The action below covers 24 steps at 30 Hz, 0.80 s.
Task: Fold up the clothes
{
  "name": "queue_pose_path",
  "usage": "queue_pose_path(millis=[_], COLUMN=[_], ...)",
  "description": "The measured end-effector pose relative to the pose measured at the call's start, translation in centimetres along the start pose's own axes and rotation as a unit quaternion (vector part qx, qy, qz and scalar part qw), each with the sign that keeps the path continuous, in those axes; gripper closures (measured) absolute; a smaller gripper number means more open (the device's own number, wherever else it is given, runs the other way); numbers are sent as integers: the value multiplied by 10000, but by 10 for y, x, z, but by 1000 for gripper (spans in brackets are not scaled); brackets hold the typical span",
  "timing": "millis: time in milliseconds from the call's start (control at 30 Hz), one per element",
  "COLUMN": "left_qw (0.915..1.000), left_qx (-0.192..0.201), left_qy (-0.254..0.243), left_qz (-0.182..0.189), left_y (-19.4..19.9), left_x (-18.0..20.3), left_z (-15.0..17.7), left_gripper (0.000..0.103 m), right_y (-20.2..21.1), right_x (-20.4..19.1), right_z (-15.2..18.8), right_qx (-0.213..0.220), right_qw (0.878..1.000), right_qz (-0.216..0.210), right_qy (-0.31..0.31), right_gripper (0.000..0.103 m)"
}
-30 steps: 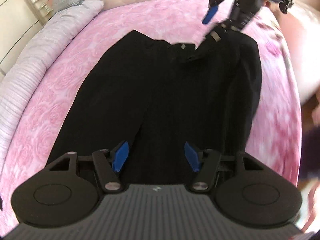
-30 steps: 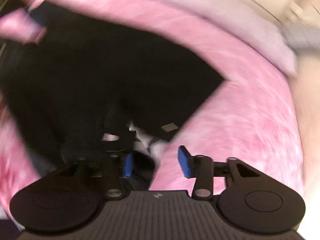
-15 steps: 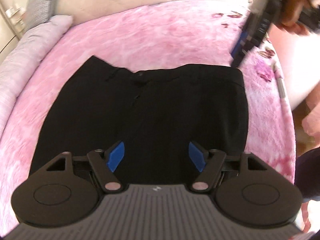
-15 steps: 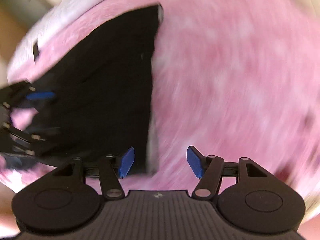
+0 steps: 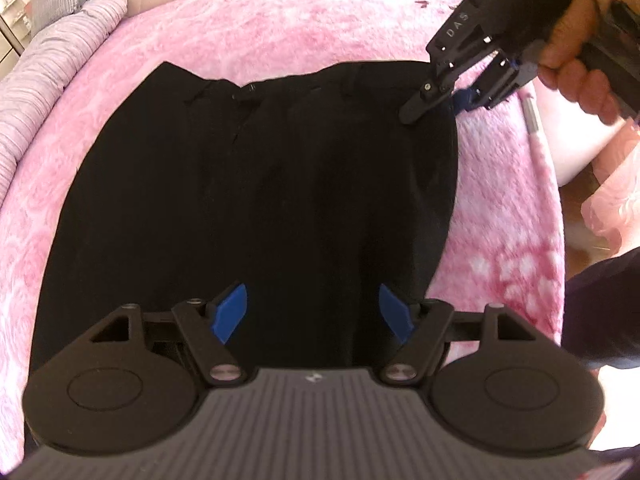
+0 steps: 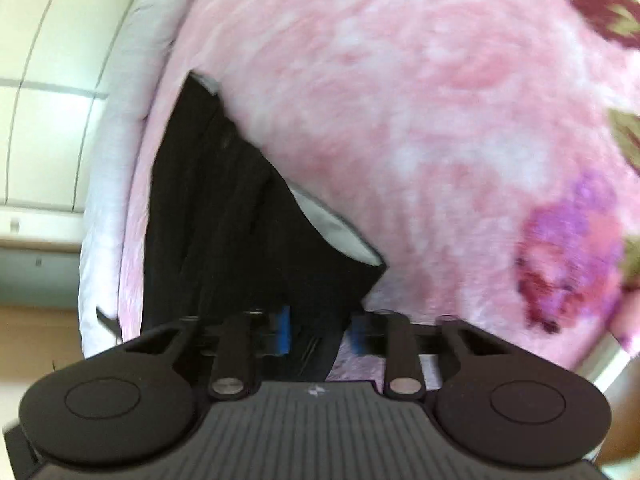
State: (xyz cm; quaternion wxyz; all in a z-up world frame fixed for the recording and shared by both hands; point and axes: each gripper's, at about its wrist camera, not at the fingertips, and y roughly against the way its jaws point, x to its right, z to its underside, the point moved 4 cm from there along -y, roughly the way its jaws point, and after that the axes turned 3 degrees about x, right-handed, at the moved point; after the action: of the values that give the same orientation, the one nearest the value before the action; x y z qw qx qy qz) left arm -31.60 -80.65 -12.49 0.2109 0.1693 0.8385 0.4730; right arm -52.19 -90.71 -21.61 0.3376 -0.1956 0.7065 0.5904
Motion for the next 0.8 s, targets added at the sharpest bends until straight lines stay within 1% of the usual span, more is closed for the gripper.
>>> queue_pose_path(millis=[100,167,267,333,367,400,433,467,533,600,633,733,800], left_qw=[10000,9999,9998,9997,9995,9992,9988,9982,9968,9948,9935,9886,9843], left_qx=[14,79,126,101,92,87,76,53,8,-51,-84,-168,-220], left_qy=[-14,12,123,239,307,389,471,553,717,883,967,1225,1406], left_qz=[50,83,55,7,-27,-75,-132,-203,-345,-507,-592,-863,-1044], left_y=[2,5,9,15,19,24,30,35,47,60,67,89,106], left_x=[7,11,16,18,18,19,18,18,17,15,13,7,0], left_z=[1,0,4,8,11,15,19,25,36,49,57,79,95], left_gripper=[33,32,31,31,31,30,30,30,30,30,30,26,24], right_y=[16,25,22,17,20,24,27,32,43,49,53,65,71], right_x=[-5,-8,-14,-17,-18,-20,-22,-25,-32,-42,-48,-66,-85], right_z=[-13,-21,-25,-26,-26,-26,-25,-24,-20,-16,-13,3,14], right_qx=[65,97,-51,-110,-92,-74,-54,-16,44,56,59,37,49], right_qw=[9994,9983,9951,9930,9915,9897,9877,9842,9757,9647,9596,9456,9392], right_qz=[123,204,359,488,568,648,732,843,1077,1348,1437,1610,1657], right_qy=[321,537,921,1070,1171,1271,1381,1556,1906,2261,2419,2826,3007], right_gripper=[88,89,87,83,77,69,65,61,59,53,51,50,47])
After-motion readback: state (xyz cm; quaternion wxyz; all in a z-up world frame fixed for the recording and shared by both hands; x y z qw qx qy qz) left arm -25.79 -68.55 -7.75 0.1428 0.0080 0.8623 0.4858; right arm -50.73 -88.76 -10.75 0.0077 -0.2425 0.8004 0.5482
